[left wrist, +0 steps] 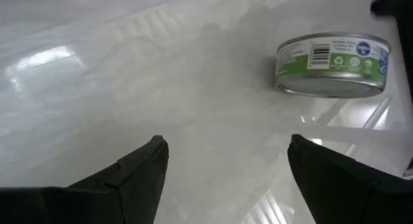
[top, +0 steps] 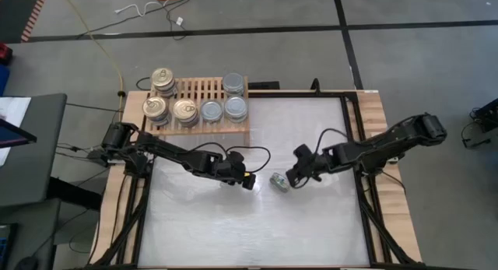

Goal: Stack canned seafood by type on shelf
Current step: Stack the green tuna can on top of the bottom left green tuna can on the shelf

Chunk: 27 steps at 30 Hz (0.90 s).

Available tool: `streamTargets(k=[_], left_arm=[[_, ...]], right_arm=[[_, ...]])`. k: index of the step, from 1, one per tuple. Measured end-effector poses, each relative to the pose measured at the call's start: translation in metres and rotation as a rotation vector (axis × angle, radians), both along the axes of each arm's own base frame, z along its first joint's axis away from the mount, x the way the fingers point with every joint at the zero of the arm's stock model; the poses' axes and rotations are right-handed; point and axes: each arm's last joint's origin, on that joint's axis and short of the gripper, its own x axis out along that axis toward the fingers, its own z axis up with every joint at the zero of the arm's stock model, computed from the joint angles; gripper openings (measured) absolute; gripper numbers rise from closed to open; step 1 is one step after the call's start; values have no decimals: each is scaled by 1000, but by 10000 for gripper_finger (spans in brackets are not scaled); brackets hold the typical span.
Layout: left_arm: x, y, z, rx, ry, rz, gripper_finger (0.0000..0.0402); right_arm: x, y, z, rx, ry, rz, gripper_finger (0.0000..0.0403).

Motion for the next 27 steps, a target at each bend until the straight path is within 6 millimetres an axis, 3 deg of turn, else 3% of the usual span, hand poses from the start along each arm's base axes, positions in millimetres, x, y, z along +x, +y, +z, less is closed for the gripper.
streamTargets(k=[5, 9, 13, 21, 27], left_arm=[[0, 0, 0, 18, 8, -30, 306], [0, -1, -1, 19, 14, -76, 306], [-1, -2, -1, 12, 27, -123, 306], [-8, -11, -5, -12, 99, -197, 306], [-18, -16, -11, 102, 213, -350, 306]], right_arm=[[22, 25, -5, 20, 41, 86, 13], [49, 48, 4, -4, -85, 258, 13], [56, 53, 11, -44, -79, 274, 15], [55, 51, 13, -5, -79, 102, 17], [63, 51, -8, 39, -60, -116, 49]])
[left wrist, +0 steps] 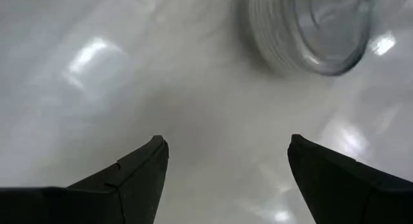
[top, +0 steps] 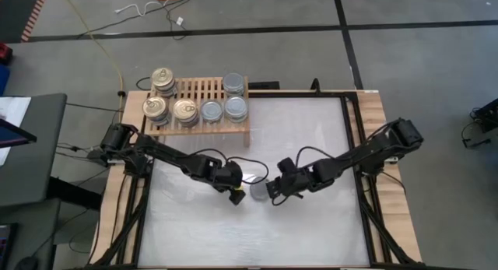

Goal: Stack canned seafood by type on shelf
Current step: Stack the green tuna can on top of the bottom left green tuna can on the shelf

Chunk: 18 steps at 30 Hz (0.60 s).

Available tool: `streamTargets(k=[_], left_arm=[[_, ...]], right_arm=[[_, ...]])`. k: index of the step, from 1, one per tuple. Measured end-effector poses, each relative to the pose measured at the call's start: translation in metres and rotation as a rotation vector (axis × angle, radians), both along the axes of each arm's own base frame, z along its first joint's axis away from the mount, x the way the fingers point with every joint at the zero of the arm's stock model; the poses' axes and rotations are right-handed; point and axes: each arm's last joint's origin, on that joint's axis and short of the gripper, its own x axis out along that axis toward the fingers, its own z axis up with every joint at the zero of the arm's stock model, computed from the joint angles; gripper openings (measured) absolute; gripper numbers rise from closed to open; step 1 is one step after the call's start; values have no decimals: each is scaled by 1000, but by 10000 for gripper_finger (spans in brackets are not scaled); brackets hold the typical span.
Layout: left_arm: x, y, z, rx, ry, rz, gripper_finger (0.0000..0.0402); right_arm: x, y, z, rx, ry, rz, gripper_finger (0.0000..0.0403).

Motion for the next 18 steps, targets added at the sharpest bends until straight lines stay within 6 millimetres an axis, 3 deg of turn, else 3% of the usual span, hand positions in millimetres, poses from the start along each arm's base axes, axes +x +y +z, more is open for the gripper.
streamTargets(k=[3, 7, 12, 18], left_arm=[[-5, 2, -3, 60, 60, -86, 306], [-8, -2, -4, 3, 93, -144, 306], [-2, -6, -3, 11, -19, -236, 306], [-12, 0, -31, -136, -179, -218, 306]], right_arm=[[3, 3, -12, 29, 25, -43, 72], [4, 8, -15, 52, 16, -61, 102], [2, 13, -14, 45, -1, -72, 138], [0, 17, -13, 10, -23, -96, 175]])
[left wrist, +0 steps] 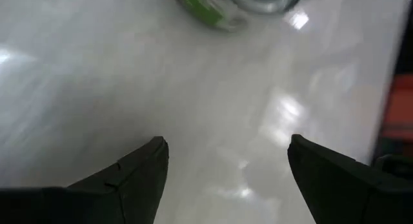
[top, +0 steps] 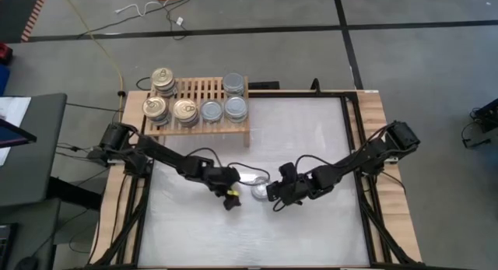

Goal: Stack canned seafood by type on shelf
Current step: Stack the green tuna can on top of the bottom left green tuna can on the shelf

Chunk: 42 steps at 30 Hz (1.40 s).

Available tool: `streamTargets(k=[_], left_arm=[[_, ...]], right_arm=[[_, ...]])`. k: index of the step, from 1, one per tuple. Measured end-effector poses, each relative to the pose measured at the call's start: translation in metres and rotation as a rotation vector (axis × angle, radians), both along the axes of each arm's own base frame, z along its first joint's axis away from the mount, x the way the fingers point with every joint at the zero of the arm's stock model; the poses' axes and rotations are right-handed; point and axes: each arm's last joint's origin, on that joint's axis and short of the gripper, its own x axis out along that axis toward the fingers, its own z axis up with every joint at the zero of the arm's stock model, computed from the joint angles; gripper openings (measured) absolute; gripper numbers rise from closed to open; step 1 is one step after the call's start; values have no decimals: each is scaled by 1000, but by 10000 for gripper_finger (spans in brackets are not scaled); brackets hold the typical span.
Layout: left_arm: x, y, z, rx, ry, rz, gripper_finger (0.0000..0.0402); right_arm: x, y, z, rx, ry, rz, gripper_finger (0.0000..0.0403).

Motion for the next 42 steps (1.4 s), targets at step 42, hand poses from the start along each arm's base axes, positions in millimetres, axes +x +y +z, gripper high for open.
streamTargets(k=[42], left_arm=[[-10, 3, 6, -126, -308, 409, 306]], right_arm=[[16, -2, -34, 8, 40, 3, 125]])
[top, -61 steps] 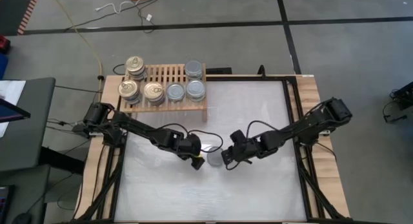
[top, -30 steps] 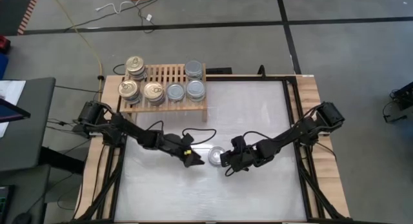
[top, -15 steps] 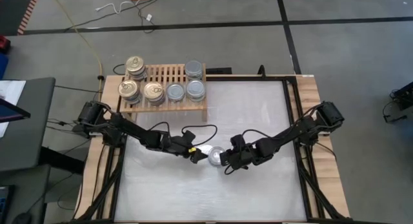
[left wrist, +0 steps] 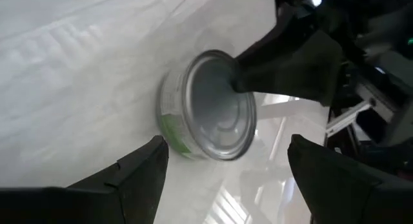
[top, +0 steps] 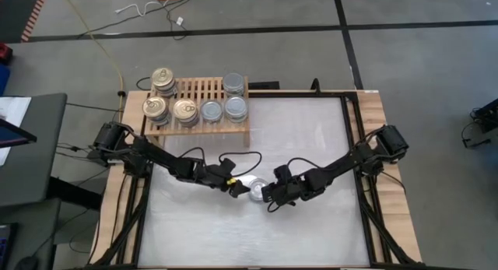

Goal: Stack canned seafood by type on shelf
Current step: Stack the green tuna can on top of the bottom left green tuna can on the shelf

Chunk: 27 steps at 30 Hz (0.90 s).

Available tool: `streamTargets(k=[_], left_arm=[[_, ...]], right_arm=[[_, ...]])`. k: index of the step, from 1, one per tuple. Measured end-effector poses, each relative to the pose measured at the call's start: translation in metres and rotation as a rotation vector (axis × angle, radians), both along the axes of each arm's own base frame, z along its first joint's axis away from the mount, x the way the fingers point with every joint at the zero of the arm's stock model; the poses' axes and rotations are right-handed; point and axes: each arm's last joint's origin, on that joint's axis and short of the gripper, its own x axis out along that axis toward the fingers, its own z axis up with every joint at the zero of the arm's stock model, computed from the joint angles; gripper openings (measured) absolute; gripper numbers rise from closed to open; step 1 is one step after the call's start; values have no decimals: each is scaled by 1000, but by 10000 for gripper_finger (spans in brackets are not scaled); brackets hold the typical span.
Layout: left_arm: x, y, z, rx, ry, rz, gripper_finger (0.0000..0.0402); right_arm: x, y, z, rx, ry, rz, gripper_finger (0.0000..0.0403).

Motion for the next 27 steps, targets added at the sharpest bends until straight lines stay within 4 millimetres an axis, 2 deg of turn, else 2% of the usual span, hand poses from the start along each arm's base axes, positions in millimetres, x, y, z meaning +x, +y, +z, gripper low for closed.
streamTargets(k=[8, 14, 27], left_arm=[[-2, -2, -2, -55, 35, -26, 306], [-3, -4, -12, -95, 105, -40, 306], [0, -4, -13, -133, 77, 12, 306]], right_arm=[[6, -5, 0, 4, -37, 6, 125], [8, -7, 1, 8, -51, 1, 125], [11, -7, 3, 3, -78, 14, 120]])
